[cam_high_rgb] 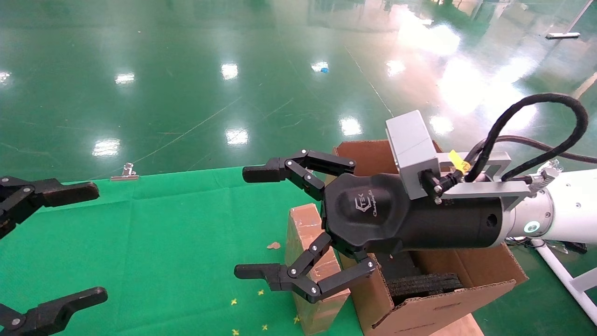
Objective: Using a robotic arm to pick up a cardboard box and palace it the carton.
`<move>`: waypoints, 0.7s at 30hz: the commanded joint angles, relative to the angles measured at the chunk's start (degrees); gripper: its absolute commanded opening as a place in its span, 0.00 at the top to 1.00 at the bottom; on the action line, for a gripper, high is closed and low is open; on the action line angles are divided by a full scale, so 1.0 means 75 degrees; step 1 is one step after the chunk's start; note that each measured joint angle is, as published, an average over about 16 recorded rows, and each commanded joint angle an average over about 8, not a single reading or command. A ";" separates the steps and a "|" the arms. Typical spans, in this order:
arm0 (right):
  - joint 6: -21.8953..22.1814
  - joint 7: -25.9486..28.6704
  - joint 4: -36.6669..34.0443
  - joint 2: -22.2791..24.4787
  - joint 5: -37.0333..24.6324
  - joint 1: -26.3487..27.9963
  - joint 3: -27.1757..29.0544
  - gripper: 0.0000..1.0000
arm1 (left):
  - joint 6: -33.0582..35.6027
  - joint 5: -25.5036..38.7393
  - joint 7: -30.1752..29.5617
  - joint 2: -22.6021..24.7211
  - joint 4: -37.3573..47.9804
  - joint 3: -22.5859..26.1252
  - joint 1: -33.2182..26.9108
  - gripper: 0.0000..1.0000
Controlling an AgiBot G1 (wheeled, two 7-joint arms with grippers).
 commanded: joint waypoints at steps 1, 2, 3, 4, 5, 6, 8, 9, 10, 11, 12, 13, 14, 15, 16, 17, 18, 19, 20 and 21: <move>0.0000 0.0000 0.0000 0.0000 0.0000 0.0000 0.0000 0.00 | 0.0000 0.0000 0.0000 0.0000 0.0000 0.0000 0.0000 0.00; 0.0000 0.0000 0.0000 0.0000 0.0000 0.0000 0.0000 0.00 | 0.0000 0.0000 0.0000 0.0000 0.0000 0.0000 0.0000 0.00; 0.0000 0.0000 0.0000 0.0000 0.0000 0.0000 0.0000 0.00 | 0.0000 0.0000 0.0000 0.0000 0.0000 0.0000 0.0000 0.00; 0.0000 0.0000 0.0000 0.0000 0.0000 0.0000 0.0000 0.00 | 0.0000 0.0000 0.0000 0.0000 0.0000 0.0000 0.0000 0.00; 0.0000 0.0000 0.0000 0.0000 0.0000 0.0000 0.0000 0.00 | 0.0000 0.0000 0.0000 0.0000 0.0000 0.0000 0.0000 0.00; 0.0000 0.0000 0.0000 0.0000 0.0000 0.0000 0.0000 0.00 | 0.0000 0.0000 0.0000 0.0000 0.0000 0.0000 0.0000 0.00; 0.0000 0.0000 0.0000 0.0000 0.0000 0.0000 0.0000 0.00 | 0.0000 0.0000 0.0000 0.0000 0.0000 0.0000 0.0000 0.00; 0.0000 0.0000 0.0000 0.0000 0.0000 0.0000 0.0000 0.00 | -0.0001 -0.0002 0.0000 -0.0001 0.0001 0.0002 -0.0001 0.00; 0.0000 0.0000 0.0000 0.0000 0.0000 0.0000 0.0000 0.00 | -0.0001 -0.0002 0.0000 -0.0001 0.0001 0.0002 -0.0001 0.00; -0.0001 0.0000 0.0001 0.0000 -0.0002 0.0000 -0.0001 0.00 | -0.0001 -0.0002 0.0000 -0.0001 0.0001 0.0002 -0.0001 0.00; -0.0002 0.0001 0.0002 0.0000 -0.0005 0.0000 -0.0003 0.00 | -0.0001 -0.0002 0.0001 -0.0001 0.0001 0.0002 -0.0001 0.00; -0.0002 0.0002 0.0004 0.0001 -0.0010 0.0000 -0.0006 0.00 | -0.0001 -0.0002 0.0001 0.0000 0.0001 0.0002 -0.0001 0.00; -0.0003 0.0005 0.0010 0.0001 -0.0024 0.0001 -0.0014 0.00 | -0.0001 -0.0002 0.0001 0.0000 0.0002 0.0002 -0.0001 0.00; -0.0004 0.0014 0.0023 0.0000 -0.0051 0.0006 -0.0030 0.00 | -0.0001 -0.0002 0.0001 0.0000 0.0002 0.0003 -0.0002 0.00; -0.0003 0.0033 0.0042 -0.0002 -0.0093 0.0016 -0.0055 0.00 | -0.0001 -0.0002 0.0001 0.0000 0.0003 0.0003 -0.0002 0.00; -0.0003 0.0063 0.0073 -0.0002 -0.0163 0.0035 -0.0094 0.00 | 0.0000 0.0000 0.0001 0.0000 0.0003 0.0001 -0.0001 0.00; -0.0001 0.0109 0.0124 -0.0003 -0.0281 0.0077 -0.0155 0.00 | 0.0001 -0.0001 0.0002 0.0000 0.0003 0.0002 -0.0002 0.00; 0.0001 0.0169 0.0182 -0.0012 -0.0434 0.0140 -0.0234 0.00 | 0.0001 -0.0001 0.0002 0.0000 0.0004 0.0003 -0.0002 0.00; -0.0004 0.0244 0.0242 -0.0030 -0.0621 0.0225 -0.0333 0.00 | 0.0001 -0.0001 0.0003 0.0000 0.0005 0.0003 -0.0003 0.00; -0.0016 0.0336 0.0303 -0.0057 -0.0849 0.0337 -0.0453 0.00 | 0.0001 -0.0001 0.0003 0.0000 0.0005 0.0004 -0.0003 0.00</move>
